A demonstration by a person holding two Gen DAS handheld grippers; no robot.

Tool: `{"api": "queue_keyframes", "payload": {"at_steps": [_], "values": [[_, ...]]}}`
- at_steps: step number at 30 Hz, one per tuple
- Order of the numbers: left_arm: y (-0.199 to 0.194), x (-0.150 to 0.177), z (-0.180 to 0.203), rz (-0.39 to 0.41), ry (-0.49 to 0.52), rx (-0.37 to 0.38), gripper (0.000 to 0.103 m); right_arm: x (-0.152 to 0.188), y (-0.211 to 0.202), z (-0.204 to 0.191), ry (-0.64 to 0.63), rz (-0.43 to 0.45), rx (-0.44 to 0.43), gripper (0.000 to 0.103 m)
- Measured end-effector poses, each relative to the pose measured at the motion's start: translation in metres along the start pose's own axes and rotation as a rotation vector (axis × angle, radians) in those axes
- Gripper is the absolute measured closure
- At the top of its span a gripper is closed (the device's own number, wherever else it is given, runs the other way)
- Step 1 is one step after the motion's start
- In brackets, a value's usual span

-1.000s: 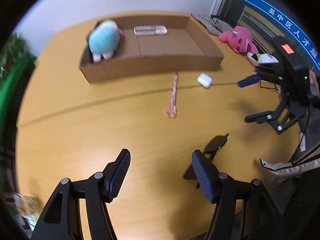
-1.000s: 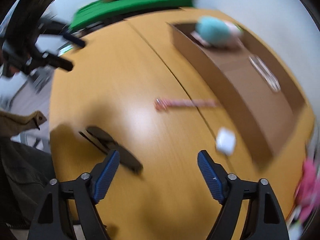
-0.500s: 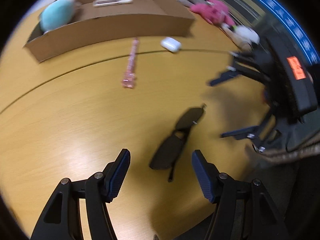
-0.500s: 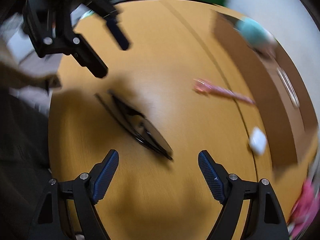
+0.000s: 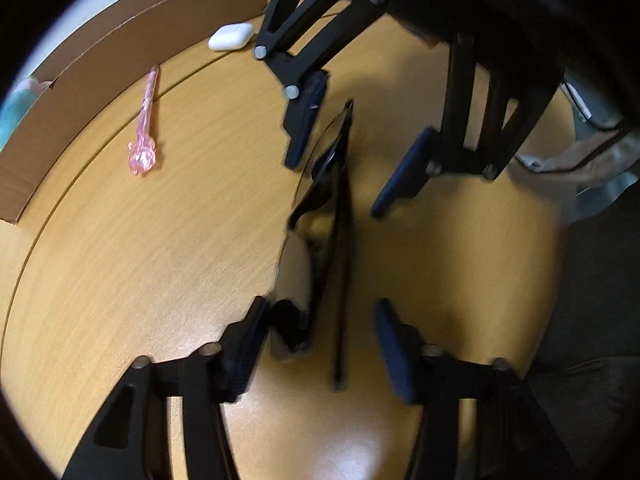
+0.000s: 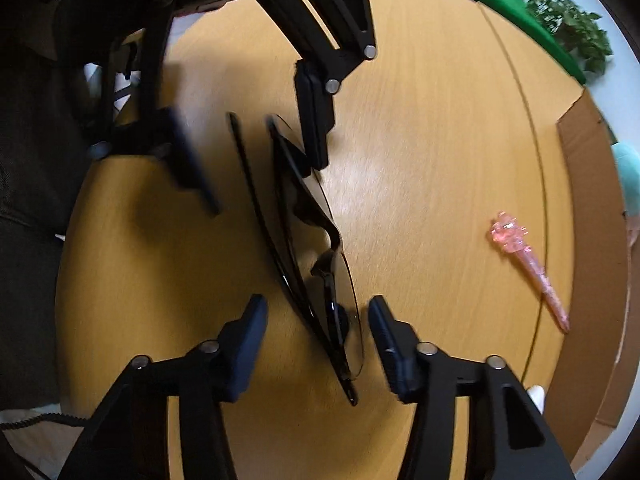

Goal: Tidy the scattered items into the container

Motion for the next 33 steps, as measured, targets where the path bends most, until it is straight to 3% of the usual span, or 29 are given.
{"api": "queue_keyframes", "payload": {"at_steps": [2,6,11,15,20,25,30,33], "values": [[-0.001,0.001,-0.002,0.012,-0.001,0.006,0.067,-0.001,0.001,0.001,-0.009,-0.002,-0.016,0.056],[-0.005,0.004,-0.005,0.016,0.003,0.047,0.076,-0.001,0.002,0.006,0.007,-0.018,-0.039,0.07],[-0.029,-0.002,-0.012,0.041,0.038,0.057,0.076,-0.003,-0.01,0.016,0.03,-0.016,-0.031,0.073],[-0.077,-0.02,-0.03,0.087,0.111,0.033,0.077,-0.008,-0.046,0.045,0.108,0.024,0.021,0.073],[-0.157,-0.068,-0.061,0.144,0.296,-0.05,0.077,-0.012,-0.114,0.104,0.208,0.072,0.147,0.074],[-0.238,-0.141,-0.095,0.225,0.464,-0.13,0.077,-0.01,-0.196,0.177,0.291,0.097,0.299,0.074],[-0.296,-0.208,-0.127,0.278,0.569,-0.193,0.077,-0.015,-0.264,0.24,0.329,0.087,0.428,0.074],[-0.313,-0.237,-0.144,0.289,0.607,-0.196,0.077,-0.014,-0.284,0.27,0.327,0.064,0.475,0.074]]}}
Point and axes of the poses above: each gripper's, at about its wrist camera, not at the fingertips, and y roughly the way its jaws point, z to its right, x to its underside, the point moved 4 cm from there along y, roughly the way its jaws point, and after that the axes turned 5 degrees about x, right-handed, at the moved point
